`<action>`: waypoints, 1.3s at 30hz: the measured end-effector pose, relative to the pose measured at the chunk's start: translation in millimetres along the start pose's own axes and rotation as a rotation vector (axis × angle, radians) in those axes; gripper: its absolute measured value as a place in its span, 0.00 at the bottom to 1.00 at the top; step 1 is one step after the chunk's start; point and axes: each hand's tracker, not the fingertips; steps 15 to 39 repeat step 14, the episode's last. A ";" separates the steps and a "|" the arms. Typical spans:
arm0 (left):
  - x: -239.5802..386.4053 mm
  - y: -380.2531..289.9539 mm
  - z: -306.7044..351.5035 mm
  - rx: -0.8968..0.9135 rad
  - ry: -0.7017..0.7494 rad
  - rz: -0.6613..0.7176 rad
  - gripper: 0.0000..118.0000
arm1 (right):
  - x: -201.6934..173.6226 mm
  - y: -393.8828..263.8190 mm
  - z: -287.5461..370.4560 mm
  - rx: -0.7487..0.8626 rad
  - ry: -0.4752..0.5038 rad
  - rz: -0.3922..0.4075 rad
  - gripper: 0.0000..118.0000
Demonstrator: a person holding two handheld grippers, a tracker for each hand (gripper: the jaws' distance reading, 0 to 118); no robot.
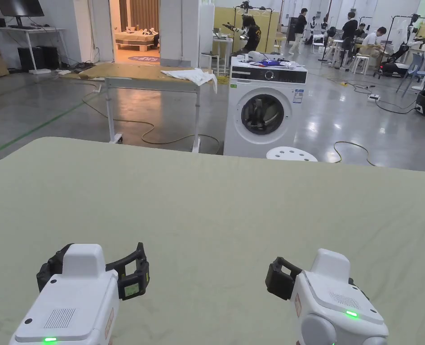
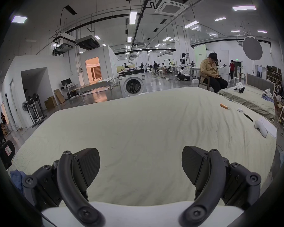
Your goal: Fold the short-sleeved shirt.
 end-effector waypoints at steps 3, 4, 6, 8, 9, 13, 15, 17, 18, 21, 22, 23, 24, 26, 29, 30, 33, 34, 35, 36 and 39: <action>-0.4 0.1 -0.3 0.000 -0.003 -0.003 0.90 | -0.3 0.8 -0.3 0.001 0.001 0.002 0.88; -0.4 0.3 -0.4 -0.001 -0.002 -0.005 0.90 | -0.1 1.0 -0.5 0.002 0.001 0.000 0.88; -0.5 0.5 -0.7 -0.001 -0.002 -0.011 0.90 | 0.4 1.7 -1.2 0.004 0.000 0.000 0.88; -0.8 0.2 -1.3 0.002 -0.001 -0.019 0.90 | 1.0 2.6 -1.6 0.004 -0.001 0.000 0.88; -0.7 -0.1 -1.4 0.003 -0.002 -0.024 0.90 | 1.2 2.5 -2.2 0.003 -0.003 0.001 0.88; -0.5 -1.2 -1.9 -0.001 -0.009 -0.032 0.90 | 2.0 3.4 -5.0 0.002 -0.013 -0.001 0.88; -0.6 -1.6 -2.2 -0.002 -0.013 -0.032 0.90 | 2.3 3.6 -6.6 -0.006 -0.019 -0.002 0.88; -0.6 -1.6 -2.2 -0.002 -0.013 -0.032 0.90 | 2.3 3.6 -6.6 -0.006 -0.019 -0.002 0.88; -0.6 -1.6 -2.2 -0.002 -0.013 -0.032 0.90 | 2.3 3.6 -6.6 -0.006 -0.019 -0.002 0.88; -0.6 -1.6 -2.2 -0.002 -0.013 -0.032 0.90 | 2.3 3.6 -6.6 -0.006 -0.019 -0.002 0.88; -0.6 -1.6 -2.2 -0.002 -0.013 -0.032 0.90 | 2.3 3.6 -6.6 -0.006 -0.019 -0.002 0.88; -0.6 -1.6 -2.2 -0.002 -0.013 -0.032 0.90 | 2.3 3.6 -6.6 -0.006 -0.019 -0.002 0.88; -0.6 -1.6 -2.2 -0.002 -0.013 -0.032 0.90 | 2.3 3.6 -6.6 -0.006 -0.019 -0.002 0.88; -0.6 -1.6 -2.2 -0.002 -0.013 -0.032 0.90 | 2.3 3.6 -6.6 -0.006 -0.019 -0.002 0.88; -0.6 -1.6 -2.2 -0.002 -0.013 -0.032 0.90 | 2.3 3.6 -6.6 -0.006 -0.019 -0.002 0.88; -0.6 -1.6 -2.2 -0.002 -0.013 -0.032 0.90 | 2.3 3.6 -6.6 -0.006 -0.019 -0.002 0.88; -0.6 -1.6 -2.2 -0.002 -0.013 -0.032 0.90 | 2.3 3.6 -6.6 -0.006 -0.019 -0.002 0.88; -0.6 -1.6 -2.2 -0.002 -0.013 -0.032 0.90 | 2.3 3.6 -6.6 -0.006 -0.019 -0.002 0.88; -0.6 -1.6 -2.2 -0.002 -0.013 -0.032 0.90 | 2.3 3.6 -6.6 -0.006 -0.019 -0.002 0.88; -0.6 -1.6 -2.2 -0.002 -0.013 -0.032 0.90 | 2.3 3.6 -6.6 -0.006 -0.019 -0.002 0.88; -0.6 -1.6 -2.2 -0.002 -0.013 -0.032 0.90 | 2.3 3.6 -6.6 -0.006 -0.019 -0.002 0.88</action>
